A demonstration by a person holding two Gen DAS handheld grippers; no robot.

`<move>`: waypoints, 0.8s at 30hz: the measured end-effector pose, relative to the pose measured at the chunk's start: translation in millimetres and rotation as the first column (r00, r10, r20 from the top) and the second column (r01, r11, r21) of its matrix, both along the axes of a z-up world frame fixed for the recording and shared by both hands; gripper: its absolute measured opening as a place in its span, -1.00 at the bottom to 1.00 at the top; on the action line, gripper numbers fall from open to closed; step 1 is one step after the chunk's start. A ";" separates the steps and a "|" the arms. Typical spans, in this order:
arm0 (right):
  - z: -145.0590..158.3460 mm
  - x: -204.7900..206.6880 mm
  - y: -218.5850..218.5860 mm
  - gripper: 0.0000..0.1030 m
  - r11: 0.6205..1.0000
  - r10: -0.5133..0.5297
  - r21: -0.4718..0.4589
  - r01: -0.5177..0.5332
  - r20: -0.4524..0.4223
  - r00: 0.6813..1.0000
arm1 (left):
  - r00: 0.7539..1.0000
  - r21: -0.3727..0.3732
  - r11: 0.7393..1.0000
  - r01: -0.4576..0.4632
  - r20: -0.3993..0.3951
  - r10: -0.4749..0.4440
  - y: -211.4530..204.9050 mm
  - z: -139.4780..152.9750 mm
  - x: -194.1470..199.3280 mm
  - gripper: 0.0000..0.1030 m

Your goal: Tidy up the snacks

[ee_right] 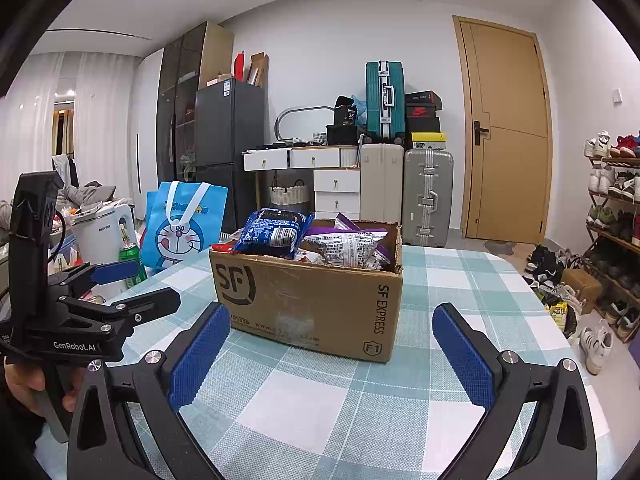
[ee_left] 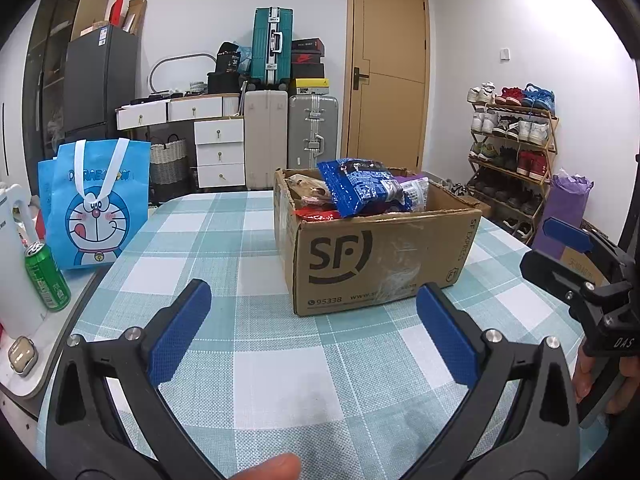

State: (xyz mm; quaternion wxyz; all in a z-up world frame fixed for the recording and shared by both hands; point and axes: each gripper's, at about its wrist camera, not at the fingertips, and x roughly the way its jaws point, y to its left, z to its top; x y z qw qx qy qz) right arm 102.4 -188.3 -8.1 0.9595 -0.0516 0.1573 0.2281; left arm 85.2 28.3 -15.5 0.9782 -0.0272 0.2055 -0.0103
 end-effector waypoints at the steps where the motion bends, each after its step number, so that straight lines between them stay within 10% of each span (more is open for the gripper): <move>1: 0.0 0.0 0.0 0.99 1.000 0.000 0.000 0.000 0.000 1.000 | 1.000 0.000 1.000 0.000 0.000 0.000 0.1 -0.2 0.1 0.99; 24: 0.0 -0.3 -0.1 0.99 1.000 0.001 -0.002 -0.001 0.001 1.000 | 1.000 0.009 1.000 0.004 0.009 -0.004 -1.3 -0.8 -1.3 0.99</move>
